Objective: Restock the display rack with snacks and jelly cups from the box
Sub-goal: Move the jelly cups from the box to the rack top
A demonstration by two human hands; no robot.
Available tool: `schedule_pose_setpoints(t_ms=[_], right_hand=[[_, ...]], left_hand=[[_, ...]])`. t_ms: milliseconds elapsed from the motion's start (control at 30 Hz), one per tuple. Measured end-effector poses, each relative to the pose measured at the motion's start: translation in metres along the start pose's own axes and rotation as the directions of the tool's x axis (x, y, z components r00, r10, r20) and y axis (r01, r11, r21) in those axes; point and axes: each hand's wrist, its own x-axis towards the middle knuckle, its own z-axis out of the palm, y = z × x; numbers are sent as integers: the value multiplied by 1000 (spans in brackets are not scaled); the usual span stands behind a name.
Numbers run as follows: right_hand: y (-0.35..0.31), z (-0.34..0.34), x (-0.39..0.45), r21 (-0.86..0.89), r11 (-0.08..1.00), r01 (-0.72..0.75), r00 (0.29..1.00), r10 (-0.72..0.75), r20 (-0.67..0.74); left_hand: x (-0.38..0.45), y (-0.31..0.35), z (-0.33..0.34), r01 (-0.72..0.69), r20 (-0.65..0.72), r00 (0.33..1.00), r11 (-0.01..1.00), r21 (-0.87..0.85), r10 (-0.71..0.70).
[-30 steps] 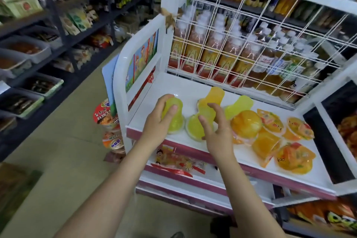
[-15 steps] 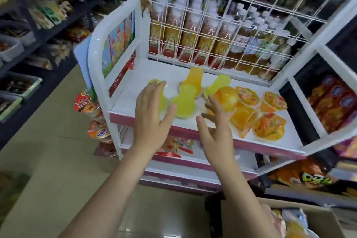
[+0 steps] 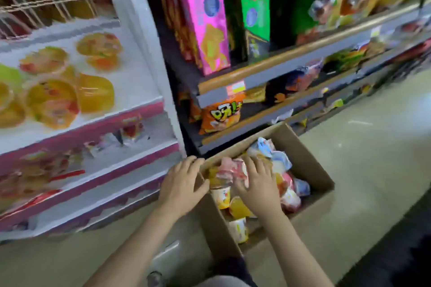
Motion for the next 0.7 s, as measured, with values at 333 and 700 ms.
schedule_pose_setpoints(t_ms=[333,700], right_hand=[[189,111,31,62,942,-329,907,297,300],[219,197,78,262,752,-605,793,537,288]], left_hand=[[101,47,192,53,332,940,996,74,-75],[160,15,293,404,426,838,913,-63,-341]])
